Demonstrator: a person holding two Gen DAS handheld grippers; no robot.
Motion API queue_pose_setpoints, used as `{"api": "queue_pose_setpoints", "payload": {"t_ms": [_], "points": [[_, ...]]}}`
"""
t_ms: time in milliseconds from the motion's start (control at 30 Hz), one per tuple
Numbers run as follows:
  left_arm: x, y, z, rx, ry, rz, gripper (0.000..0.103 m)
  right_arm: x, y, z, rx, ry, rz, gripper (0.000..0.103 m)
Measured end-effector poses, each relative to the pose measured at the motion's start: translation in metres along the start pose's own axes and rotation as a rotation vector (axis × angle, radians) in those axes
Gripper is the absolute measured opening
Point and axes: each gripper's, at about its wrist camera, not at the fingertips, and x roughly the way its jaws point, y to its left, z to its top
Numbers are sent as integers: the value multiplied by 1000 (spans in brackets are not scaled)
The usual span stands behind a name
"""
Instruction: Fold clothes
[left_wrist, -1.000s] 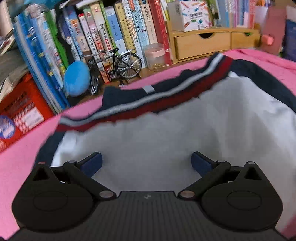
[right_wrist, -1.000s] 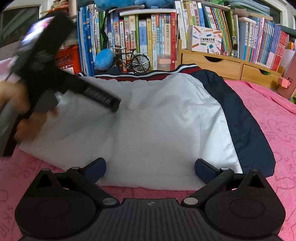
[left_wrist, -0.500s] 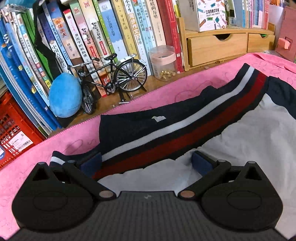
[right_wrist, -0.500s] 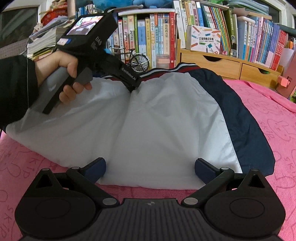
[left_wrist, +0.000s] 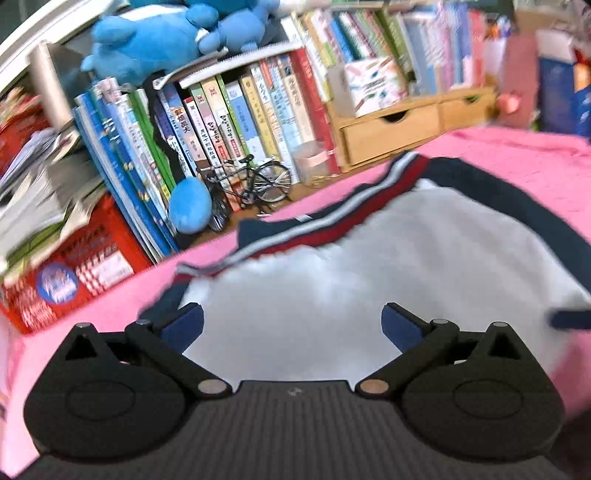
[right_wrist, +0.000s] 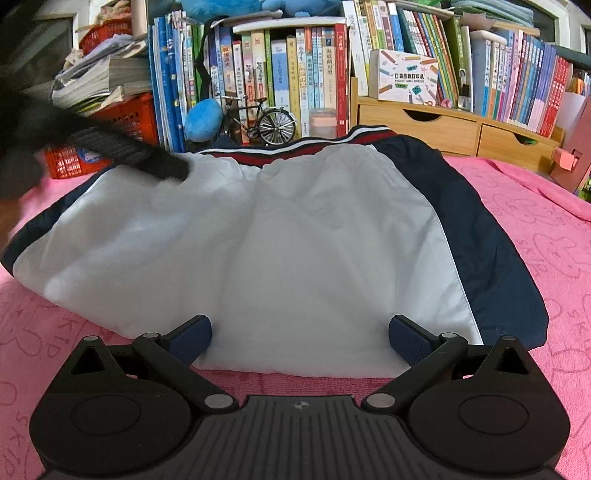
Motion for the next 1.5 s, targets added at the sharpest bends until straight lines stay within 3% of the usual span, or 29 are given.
{"api": "queue_pose_setpoints", "payload": {"t_ms": [200, 333, 467, 567, 700, 1100, 1133, 1200, 1267, 1333, 1400, 1500], "points": [[-10, -31, -36, -15, 12, 75, 103, -11, -10, -7, 62, -39, 13, 103], [-24, -36, -38, -50, -26, 17, 103, -34, -18, -19, 105, -95, 53, 103], [-17, -46, -45, -25, -19, 23, 103, -56, -55, -32, 284, -129, 104, 103], [-6, -44, -56, -78, -9, 23, 103, -67, -98, -44, 496, -166, 145, 103], [4, -36, -63, -166, 9, -7, 103, -66, -142, -47, 681, -179, 222, 103], [7, -28, -67, -219, 14, -55, 103, -16, -170, -7, 848, -115, 379, 103], [7, -28, -67, -224, 16, -59, 103, -18, -174, -7, 881, -106, 368, 103], [7, -28, -67, -229, 17, -63, 103, -27, -177, -7, 896, -88, 240, 102], [7, -28, -67, -232, 18, -66, 103, -35, -170, 1, 733, -102, 39, 103], [7, -27, -68, -237, 20, -70, 103, -30, -168, 6, 637, -61, -41, 103], [8, -25, -68, -245, 24, -78, 103, -27, -171, 6, 651, -47, 73, 103], [9, -23, -67, -256, 28, -88, 103, -23, -172, -1, 800, -5, 284, 103]]}}
